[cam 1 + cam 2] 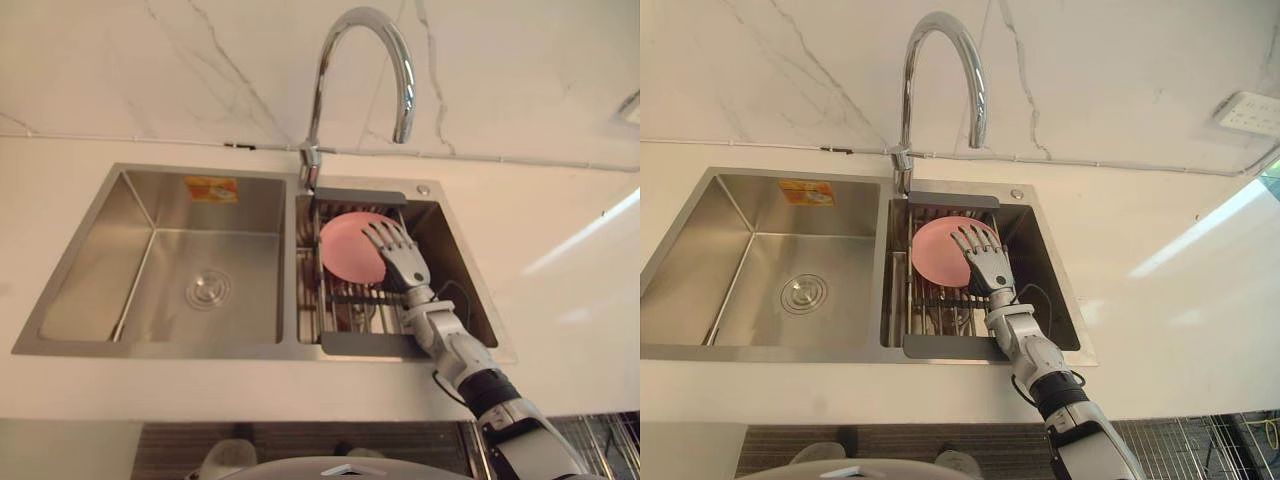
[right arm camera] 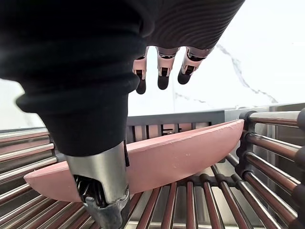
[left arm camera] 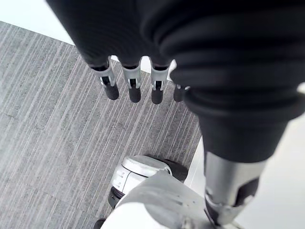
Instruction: Walk over to the sink, pick up the cup, carry it to the dishwasher, place the cup inside the dishwasher, then close the dishwasher door
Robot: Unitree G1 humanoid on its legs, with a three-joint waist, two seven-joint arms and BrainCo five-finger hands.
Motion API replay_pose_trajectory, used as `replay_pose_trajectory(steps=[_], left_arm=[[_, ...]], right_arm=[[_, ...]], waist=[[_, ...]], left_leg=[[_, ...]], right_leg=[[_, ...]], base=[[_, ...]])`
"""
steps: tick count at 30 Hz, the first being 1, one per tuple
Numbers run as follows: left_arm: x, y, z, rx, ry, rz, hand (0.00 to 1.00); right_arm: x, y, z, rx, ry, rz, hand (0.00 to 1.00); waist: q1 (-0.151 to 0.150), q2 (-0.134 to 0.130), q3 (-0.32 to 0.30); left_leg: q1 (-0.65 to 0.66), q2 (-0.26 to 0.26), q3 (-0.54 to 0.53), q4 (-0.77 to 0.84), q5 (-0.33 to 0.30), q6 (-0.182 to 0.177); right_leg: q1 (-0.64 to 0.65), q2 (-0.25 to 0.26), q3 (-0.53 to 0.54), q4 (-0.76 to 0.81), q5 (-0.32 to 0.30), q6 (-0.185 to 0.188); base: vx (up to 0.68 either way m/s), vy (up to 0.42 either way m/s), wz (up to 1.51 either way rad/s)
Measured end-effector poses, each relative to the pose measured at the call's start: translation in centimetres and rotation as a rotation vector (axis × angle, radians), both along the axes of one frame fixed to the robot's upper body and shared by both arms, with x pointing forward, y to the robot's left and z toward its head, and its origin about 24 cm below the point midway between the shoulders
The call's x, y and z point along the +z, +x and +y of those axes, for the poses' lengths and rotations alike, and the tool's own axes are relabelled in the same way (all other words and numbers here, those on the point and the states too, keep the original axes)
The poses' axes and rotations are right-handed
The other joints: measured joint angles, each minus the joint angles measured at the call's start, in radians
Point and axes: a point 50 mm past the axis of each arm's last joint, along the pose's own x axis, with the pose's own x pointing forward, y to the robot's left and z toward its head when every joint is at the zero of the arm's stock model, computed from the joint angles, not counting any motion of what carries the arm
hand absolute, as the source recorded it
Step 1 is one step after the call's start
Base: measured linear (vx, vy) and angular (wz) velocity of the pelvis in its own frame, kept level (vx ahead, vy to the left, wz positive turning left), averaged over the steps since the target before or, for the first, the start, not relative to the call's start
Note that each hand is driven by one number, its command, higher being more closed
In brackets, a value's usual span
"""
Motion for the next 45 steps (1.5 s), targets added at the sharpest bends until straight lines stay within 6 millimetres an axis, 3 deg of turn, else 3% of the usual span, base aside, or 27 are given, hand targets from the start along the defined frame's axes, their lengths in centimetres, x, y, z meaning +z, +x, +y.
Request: replay_pose_trajectory(steps=[15,20,30,31,38,45], left_arm=[[-0.1,-0.3,-0.3,0.002,-0.028,0.001,0.0],[-0.3,-0.6,-1.5,0.007,-0.061,0.01,0.0],[-0.2,-0.7,-1.0,0.002,-0.052,0.011,0.0],[-0.1,-0.6,-1.0,0.001,-0.051,0.01,0.0],[-0.1,-0.6,-1.0,-0.002,-0.05,0.01,0.0],[-0.1,-0.6,-0.9,-0.006,-0.048,0.01,0.0]], right_arm=[[0.8,0.4,-0.8,-0.038,0.087,-0.025,0.0],[4.5,1.6,-2.1,-0.112,0.188,-0.205,0.0],[5.4,2.2,-1.8,-0.114,0.209,-0.215,0.0],[5.2,2.3,-1.7,-0.106,0.207,-0.187,1.0],[3.9,2.4,-0.4,-0.041,0.193,-0.017,1.0],[3.4,2.2,0.4,-0.009,0.189,0.004,1.0]], waist=[[-0.002,0.013,0.008],[-0.003,0.052,0.023],[0.011,0.035,0.022],[0.011,0.033,0.021],[0.025,0.025,0.022],[0.03,0.013,0.015]], left_leg=[[-0.004,-0.002,-0.004,0.0,0.007,0.003],[-0.01,-0.007,-0.006,0.0,0.011,0.007],[-0.014,-0.01,-0.007,0.0,0.015,0.014],[-0.013,-0.01,-0.007,0.0,0.015,0.014],[-0.011,-0.01,-0.007,0.0,0.014,0.012],[-0.013,-0.013,-0.007,0.0,0.015,0.013]], right_leg=[[-0.001,-0.001,-0.001,-0.003,0.005,0.002],[-0.003,-0.008,-0.002,-0.009,0.007,0.004],[0.0,-0.009,-0.003,-0.009,0.018,0.011],[0.0,-0.009,-0.002,-0.009,0.018,0.011],[0.002,-0.009,-0.001,-0.008,0.017,0.01],[0.002,-0.012,-0.002,-0.009,0.018,0.01]], base=[[0.0,0.0,0.0],[0.0,0.0,0.02],[0.0,0.0,0.01],[0.0,0.0,0.0],[0.0,0.0,0.0],[0.0,0.0,0.0]])
